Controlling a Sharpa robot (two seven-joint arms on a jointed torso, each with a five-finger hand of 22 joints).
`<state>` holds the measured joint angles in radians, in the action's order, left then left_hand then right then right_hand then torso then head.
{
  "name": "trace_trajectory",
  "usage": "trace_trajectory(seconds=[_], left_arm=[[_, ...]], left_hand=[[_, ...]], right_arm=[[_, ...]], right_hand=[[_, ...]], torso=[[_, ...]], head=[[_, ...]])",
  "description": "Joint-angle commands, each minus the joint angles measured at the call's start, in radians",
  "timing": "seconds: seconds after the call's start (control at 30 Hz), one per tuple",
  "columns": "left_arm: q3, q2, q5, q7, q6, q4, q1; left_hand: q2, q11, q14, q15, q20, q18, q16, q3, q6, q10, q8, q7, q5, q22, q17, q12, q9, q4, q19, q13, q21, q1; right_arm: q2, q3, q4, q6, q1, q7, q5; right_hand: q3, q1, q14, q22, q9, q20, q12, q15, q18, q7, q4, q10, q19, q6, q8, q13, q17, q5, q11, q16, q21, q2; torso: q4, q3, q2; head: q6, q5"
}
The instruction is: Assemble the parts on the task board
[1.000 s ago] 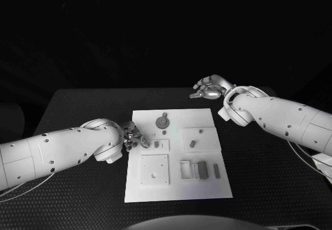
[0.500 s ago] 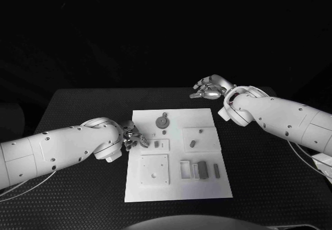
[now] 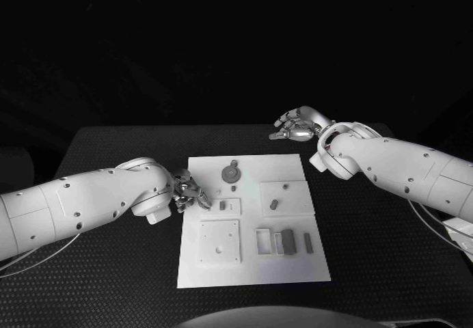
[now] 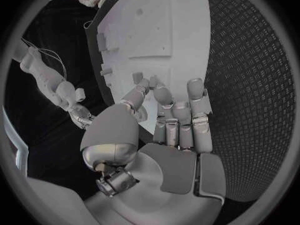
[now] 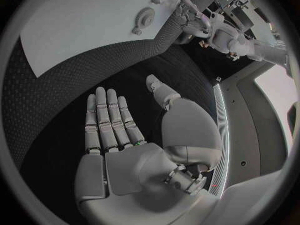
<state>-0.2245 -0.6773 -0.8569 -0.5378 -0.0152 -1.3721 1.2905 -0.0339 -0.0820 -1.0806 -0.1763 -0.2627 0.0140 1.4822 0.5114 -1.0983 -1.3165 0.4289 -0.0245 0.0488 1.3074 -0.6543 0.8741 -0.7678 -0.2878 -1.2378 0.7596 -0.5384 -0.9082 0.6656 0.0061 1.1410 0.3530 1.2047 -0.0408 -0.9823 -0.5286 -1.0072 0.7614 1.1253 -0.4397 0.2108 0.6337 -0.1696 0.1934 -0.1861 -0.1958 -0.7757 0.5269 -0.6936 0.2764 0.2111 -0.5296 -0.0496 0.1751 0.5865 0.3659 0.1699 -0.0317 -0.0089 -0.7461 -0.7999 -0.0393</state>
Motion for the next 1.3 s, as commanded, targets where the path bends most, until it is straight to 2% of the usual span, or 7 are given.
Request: trace_trajectory(seconds=[0.03, 0.3, 0.57, 0.97, 1.3], left_arm=[[0.009, 0.013, 0.027, 0.001, 0.075, 0.017, 0.004], [0.014, 0.040, 0.021, -0.008, 0.096, 0.047, 0.014], [0.014, 0.065, -0.022, -0.039, 0.216, 0.074, 0.021], [0.015, 0.097, -0.065, -0.046, 0.267, 0.132, 0.029], [0.014, 0.113, -0.065, -0.050, 0.302, 0.147, 0.034]], left_hand=[[0.070, 0.000, 0.005, -0.006, -0.010, -0.011, 0.004, -0.003, 0.008, 0.008, 0.007, -0.002, -0.001, 0.024, -0.001, 0.002, -0.035, -0.003, 0.007, 0.002, -0.005, -0.071], [0.073, -0.001, 0.005, -0.007, -0.010, -0.011, 0.005, -0.007, 0.012, 0.009, 0.010, -0.002, -0.001, 0.024, -0.002, 0.003, -0.045, -0.003, 0.008, 0.004, -0.007, -0.079], [0.069, -0.001, 0.007, -0.007, -0.010, -0.010, 0.006, -0.013, 0.019, 0.013, 0.012, -0.001, -0.001, 0.024, -0.001, 0.005, -0.064, -0.004, 0.012, 0.007, -0.012, -0.099], [0.064, -0.002, 0.006, -0.008, -0.010, -0.010, 0.007, -0.012, 0.020, 0.013, 0.013, 0.000, -0.001, 0.023, -0.001, 0.006, -0.074, -0.003, 0.011, 0.009, -0.015, -0.111], [0.062, -0.003, 0.005, -0.009, -0.010, -0.010, 0.008, -0.013, 0.020, 0.013, 0.014, 0.000, -0.001, 0.023, -0.001, 0.006, -0.079, -0.002, 0.010, 0.010, -0.016, -0.114]], right_arm=[[-0.002, 0.000, -0.001, -0.013, -0.001, -0.009, -0.002], [-0.005, 0.000, -0.002, -0.014, -0.001, -0.009, -0.002], [-0.007, 0.000, -0.003, -0.016, -0.001, -0.009, -0.002], [-0.008, 0.000, -0.004, -0.016, -0.001, -0.009, -0.002], [-0.010, 0.000, -0.004, -0.016, -0.001, -0.009, -0.002]], right_hand=[[0.001, -0.008, -0.006, 0.001, 0.001, 0.000, -0.002, 0.001, -0.020, -0.053, 0.003, 0.004, -0.008, 0.006, 0.003, -0.002, -0.001, 0.000, 0.003, -0.006, -0.005, 0.002], [0.001, -0.008, -0.006, 0.002, 0.001, 0.000, -0.002, 0.001, -0.020, -0.053, 0.003, 0.003, -0.008, 0.006, 0.004, -0.002, -0.002, 0.000, 0.003, -0.006, -0.005, 0.002], [0.001, -0.008, -0.006, 0.002, 0.001, 0.000, -0.002, 0.001, -0.020, -0.053, 0.003, 0.004, -0.008, 0.007, 0.004, -0.003, -0.002, 0.000, 0.003, -0.007, -0.005, 0.002], [0.001, -0.008, -0.006, 0.003, 0.002, 0.001, -0.002, 0.001, -0.020, -0.054, 0.003, 0.004, -0.008, 0.007, 0.004, -0.004, -0.003, 0.000, 0.003, -0.007, -0.006, 0.002], [0.002, -0.008, -0.006, 0.004, 0.002, 0.001, -0.002, 0.001, -0.020, -0.054, 0.003, 0.004, -0.008, 0.007, 0.004, -0.005, -0.003, 0.000, 0.003, -0.008, -0.006, 0.001]], torso=[[-0.0004, -0.0001, 0.000], [0.0003, -0.0002, 0.000], [-0.0009, 0.0001, 0.000], [0.0000, 0.0002, 0.000], [-0.0018, 0.0007, 0.000]], head=[[0.000, 0.000], [-0.001, 0.001], [-0.003, 0.001], [-0.004, 0.003], [-0.005, 0.004]])
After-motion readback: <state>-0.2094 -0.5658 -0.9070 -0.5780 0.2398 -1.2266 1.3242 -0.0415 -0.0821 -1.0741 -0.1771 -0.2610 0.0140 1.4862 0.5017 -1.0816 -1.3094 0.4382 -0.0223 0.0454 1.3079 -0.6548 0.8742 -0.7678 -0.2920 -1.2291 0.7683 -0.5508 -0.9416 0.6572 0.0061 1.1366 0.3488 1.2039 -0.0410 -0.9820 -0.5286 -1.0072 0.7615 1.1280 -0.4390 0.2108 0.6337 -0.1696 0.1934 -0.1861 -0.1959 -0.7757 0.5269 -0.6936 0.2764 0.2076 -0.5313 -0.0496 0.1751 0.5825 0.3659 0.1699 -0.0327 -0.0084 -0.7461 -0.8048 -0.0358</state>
